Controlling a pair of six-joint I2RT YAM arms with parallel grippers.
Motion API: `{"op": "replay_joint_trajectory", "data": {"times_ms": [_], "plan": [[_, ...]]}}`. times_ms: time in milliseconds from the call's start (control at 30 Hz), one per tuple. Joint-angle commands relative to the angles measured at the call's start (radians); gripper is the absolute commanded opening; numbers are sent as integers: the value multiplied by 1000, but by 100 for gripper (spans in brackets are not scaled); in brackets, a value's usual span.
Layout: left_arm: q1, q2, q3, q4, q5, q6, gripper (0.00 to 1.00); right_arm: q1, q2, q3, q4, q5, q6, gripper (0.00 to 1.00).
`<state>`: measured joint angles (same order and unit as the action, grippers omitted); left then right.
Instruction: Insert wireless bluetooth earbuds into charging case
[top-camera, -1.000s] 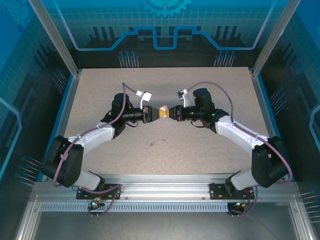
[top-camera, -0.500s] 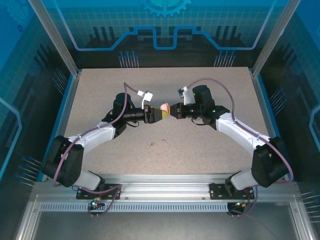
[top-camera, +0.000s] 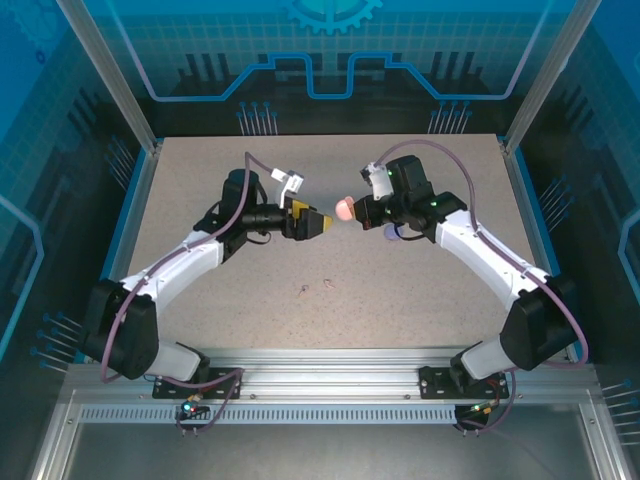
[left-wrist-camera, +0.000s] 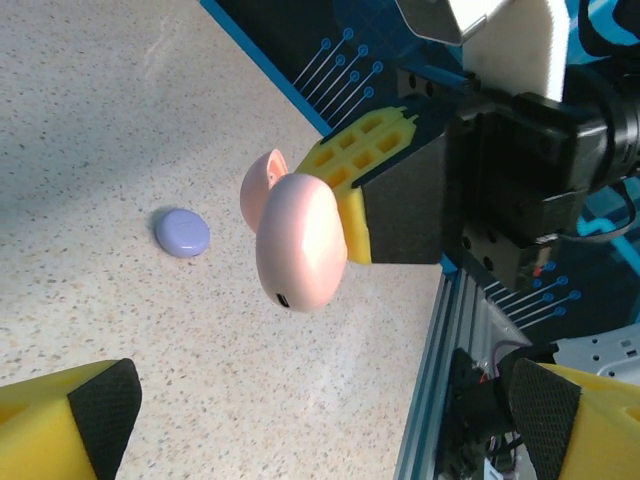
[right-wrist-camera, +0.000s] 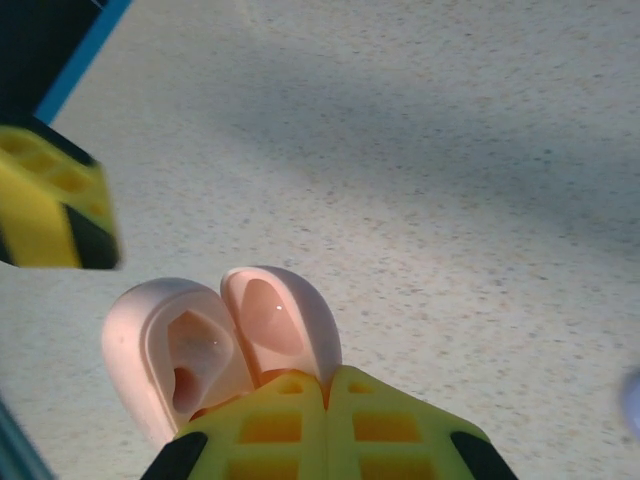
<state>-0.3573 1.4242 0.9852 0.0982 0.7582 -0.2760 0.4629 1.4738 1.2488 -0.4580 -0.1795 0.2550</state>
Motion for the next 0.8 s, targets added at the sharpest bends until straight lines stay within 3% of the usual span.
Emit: {"op": "replay_joint_trajectory", "data": {"times_ms": [0,133,400,767], "plan": [[13,26,94,-177,63,126,99,-9,22,38,-57,98,-133,0],[14,105,196,-323,100,201,99,-12,32,29,-22,133,-221,0],[14,247,331,-523,129,330,91,-21,49,29,7,-5,-321,0],[12,333,409,-601,216,379,77,-12,86,72,-20,-121,-330,0]]}}
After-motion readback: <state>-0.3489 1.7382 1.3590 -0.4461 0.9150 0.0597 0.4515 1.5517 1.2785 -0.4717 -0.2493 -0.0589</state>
